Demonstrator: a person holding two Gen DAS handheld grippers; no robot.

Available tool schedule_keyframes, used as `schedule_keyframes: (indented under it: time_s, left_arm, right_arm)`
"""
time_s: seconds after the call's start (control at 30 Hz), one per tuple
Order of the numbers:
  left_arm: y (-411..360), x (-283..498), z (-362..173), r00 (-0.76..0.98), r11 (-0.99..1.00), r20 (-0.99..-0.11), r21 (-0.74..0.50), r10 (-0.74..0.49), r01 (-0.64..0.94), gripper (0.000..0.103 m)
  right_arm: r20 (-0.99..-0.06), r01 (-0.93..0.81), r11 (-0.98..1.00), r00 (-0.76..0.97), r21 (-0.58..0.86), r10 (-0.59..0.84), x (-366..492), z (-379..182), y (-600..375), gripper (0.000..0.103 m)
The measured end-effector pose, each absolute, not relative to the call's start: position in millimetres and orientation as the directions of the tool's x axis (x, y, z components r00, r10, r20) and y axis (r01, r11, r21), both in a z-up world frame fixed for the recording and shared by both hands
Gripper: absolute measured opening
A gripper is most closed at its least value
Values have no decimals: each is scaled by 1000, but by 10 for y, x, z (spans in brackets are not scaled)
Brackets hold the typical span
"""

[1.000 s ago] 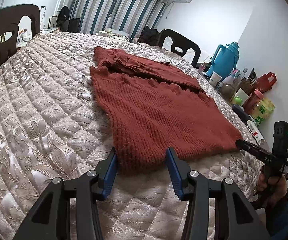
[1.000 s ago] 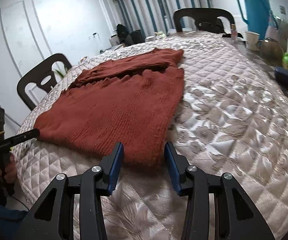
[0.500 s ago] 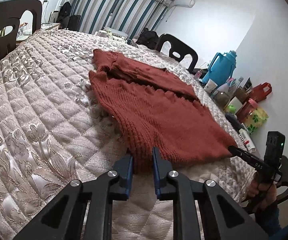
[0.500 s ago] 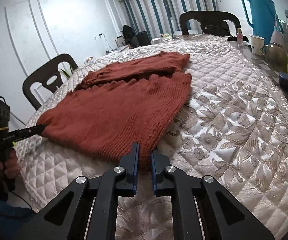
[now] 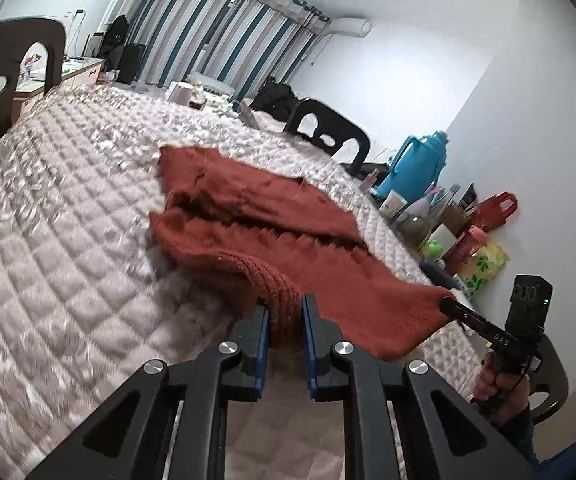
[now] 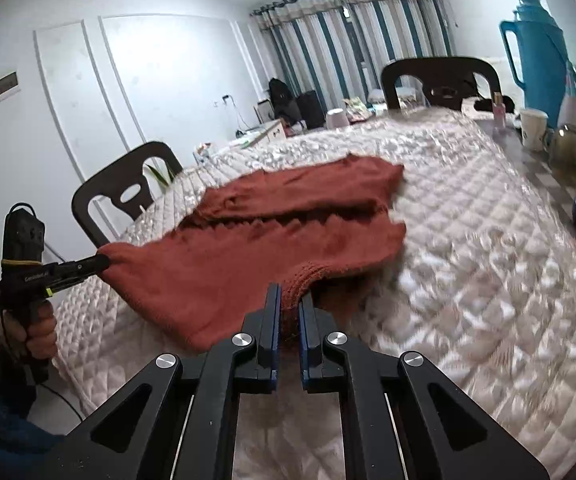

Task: Fold small clothes

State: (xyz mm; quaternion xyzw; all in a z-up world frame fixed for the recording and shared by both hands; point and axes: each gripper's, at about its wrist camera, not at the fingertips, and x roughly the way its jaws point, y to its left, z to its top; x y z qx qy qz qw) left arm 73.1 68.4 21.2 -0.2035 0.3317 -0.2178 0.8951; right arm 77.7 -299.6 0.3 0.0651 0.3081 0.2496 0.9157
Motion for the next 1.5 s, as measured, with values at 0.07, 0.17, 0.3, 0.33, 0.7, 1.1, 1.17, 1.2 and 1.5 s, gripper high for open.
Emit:
schedule_keyframes:
  time_s: [0.07,0.17,0.3,0.33,0.7,1.1,1.17,1.2,1.5]
  left_arm:
    - [685,807,278,687,817,-493,-509,-534,271,16]
    - [675,961,377,686,811,-480,-509,-546,290,15]
    - [687,1216,506,697,808,-464,-510,-547,295,14]
    - [698,1284,536,699,809,-462,-510,-545,294,13]
    - [821,2435,590,711,819,-500,-541,-494,189,12]
    - [924,3534,-294,582,839,-701,-541,-413,-57,12]
    - [917,3560,-354,569,837,-703,-546,-427,-46,12]
    - [918,3547,-341,572,837,-697,-547,-432,-35,12]
    - [934,3631,-153,606,829,-655,-560,-452,13,11]
  right_arm:
    - [-511,-431,863,696,264,504,846,105,-2963,7]
    - [-484,-447,857,708,255,513,975,227,-2930,7]
    - [-471,-454,858,718,241,512,1229,354,-2897,7]
    - [-469,-452,858,720,243,512,1313,386,-2903,7]
    - [-461,-384,846,715,370,526,2512,563,-3002,6]
    - [-692,-181,878,554,443,463,3886,-242,-3032,7]
    - [-713,-153,874,522,461,467,3950,-418,-3054,8]
    - [-707,-154,868,522,472,477,3948,-446,-3076,8]
    - [-665,-215,856,553,470,503,3967,-322,-3079,6]
